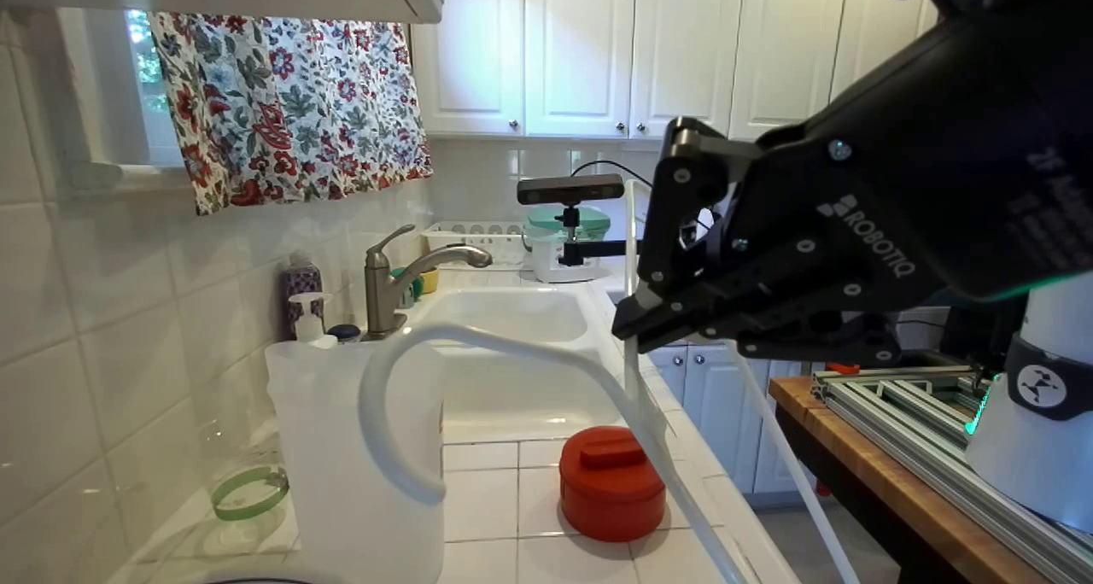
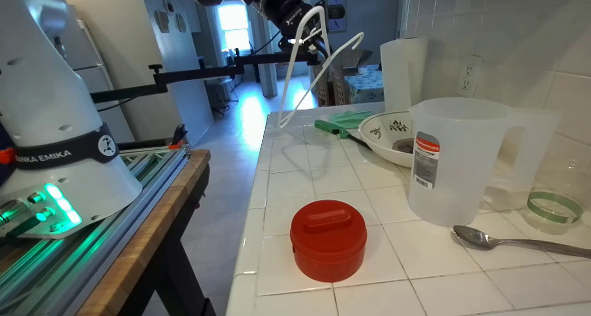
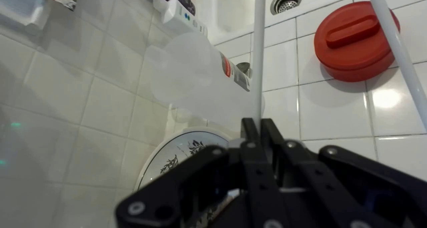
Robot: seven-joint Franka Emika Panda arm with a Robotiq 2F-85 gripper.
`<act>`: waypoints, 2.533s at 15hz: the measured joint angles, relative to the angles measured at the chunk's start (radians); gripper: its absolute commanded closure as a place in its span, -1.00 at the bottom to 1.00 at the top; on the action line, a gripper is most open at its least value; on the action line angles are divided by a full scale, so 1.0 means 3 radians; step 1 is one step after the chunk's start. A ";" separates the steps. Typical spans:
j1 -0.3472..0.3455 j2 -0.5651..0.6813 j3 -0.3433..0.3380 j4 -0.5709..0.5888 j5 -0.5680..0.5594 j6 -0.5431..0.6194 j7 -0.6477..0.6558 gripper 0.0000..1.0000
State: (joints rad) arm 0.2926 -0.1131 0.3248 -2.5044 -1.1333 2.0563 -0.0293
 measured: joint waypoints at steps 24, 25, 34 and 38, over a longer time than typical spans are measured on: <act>0.0301 0.0205 0.0281 -0.0115 -0.1311 -0.1094 0.1545 0.96; 0.0322 0.0205 0.0295 -0.0114 -0.1330 -0.1141 0.1547 0.96; 0.0450 0.0184 0.0391 -0.0106 -0.1374 -0.1505 0.1553 0.96; 0.0515 0.0147 0.0449 -0.0105 -0.1374 -0.1684 0.1553 0.96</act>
State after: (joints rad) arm 0.4472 -0.0691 0.4594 -2.5360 -1.5454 1.5511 0.4365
